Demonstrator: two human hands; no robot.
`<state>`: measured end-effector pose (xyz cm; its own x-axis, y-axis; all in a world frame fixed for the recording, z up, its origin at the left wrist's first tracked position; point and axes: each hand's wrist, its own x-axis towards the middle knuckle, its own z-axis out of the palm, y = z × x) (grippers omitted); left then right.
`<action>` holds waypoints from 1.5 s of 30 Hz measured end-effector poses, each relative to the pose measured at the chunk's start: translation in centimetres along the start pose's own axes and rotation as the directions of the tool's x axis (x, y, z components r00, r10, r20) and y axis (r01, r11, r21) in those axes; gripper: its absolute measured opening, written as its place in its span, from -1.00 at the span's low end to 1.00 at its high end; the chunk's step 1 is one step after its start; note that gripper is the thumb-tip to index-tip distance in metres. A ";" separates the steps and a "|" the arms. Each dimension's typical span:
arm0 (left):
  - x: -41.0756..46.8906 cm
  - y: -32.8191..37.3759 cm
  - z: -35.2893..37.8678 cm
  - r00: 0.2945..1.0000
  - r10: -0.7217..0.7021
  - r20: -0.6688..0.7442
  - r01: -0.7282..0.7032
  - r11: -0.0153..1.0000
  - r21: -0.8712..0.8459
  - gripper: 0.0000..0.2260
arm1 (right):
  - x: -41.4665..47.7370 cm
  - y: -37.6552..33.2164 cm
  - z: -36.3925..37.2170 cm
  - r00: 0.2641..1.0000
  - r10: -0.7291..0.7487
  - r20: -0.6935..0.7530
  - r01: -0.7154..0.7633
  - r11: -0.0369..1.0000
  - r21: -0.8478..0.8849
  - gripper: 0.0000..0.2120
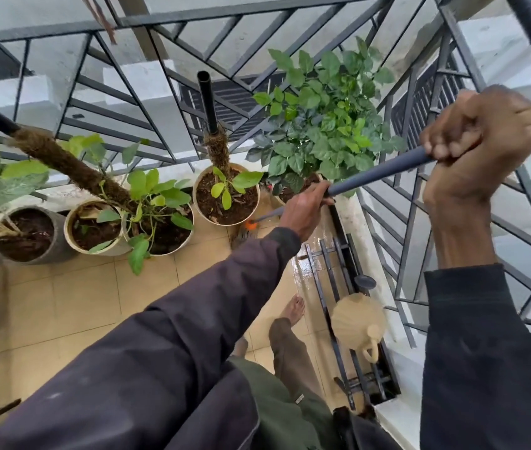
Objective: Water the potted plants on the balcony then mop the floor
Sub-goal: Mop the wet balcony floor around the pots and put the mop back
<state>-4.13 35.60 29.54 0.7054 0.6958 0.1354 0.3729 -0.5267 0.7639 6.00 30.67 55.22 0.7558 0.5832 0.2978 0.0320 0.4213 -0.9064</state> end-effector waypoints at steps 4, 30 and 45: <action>2.5 -2.7 1.4 0.993 -0.114 0.027 0.114 0.993 -0.013 -0.84 | -2.2 3.9 1.6 0.988 -0.034 -0.148 0.000 0.975 -0.224 -0.68; -6.2 -2.9 0.5 0.924 -0.309 0.225 0.278 0.947 0.159 -0.83 | -2.0 6.9 -1.0 0.953 0.284 -0.102 -0.301 0.914 -0.271 -0.65; -0.7 0.6 0.1 0.997 -0.082 0.012 0.081 0.992 0.094 -0.82 | 0.6 1.4 1.6 0.998 0.034 0.060 -0.027 0.994 -0.110 -0.54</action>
<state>-4.31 34.76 29.83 0.6793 0.7310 0.0648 0.4835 -0.5123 0.7098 5.44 32.69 54.62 0.7161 0.6374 0.2845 0.0835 0.3264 -0.9415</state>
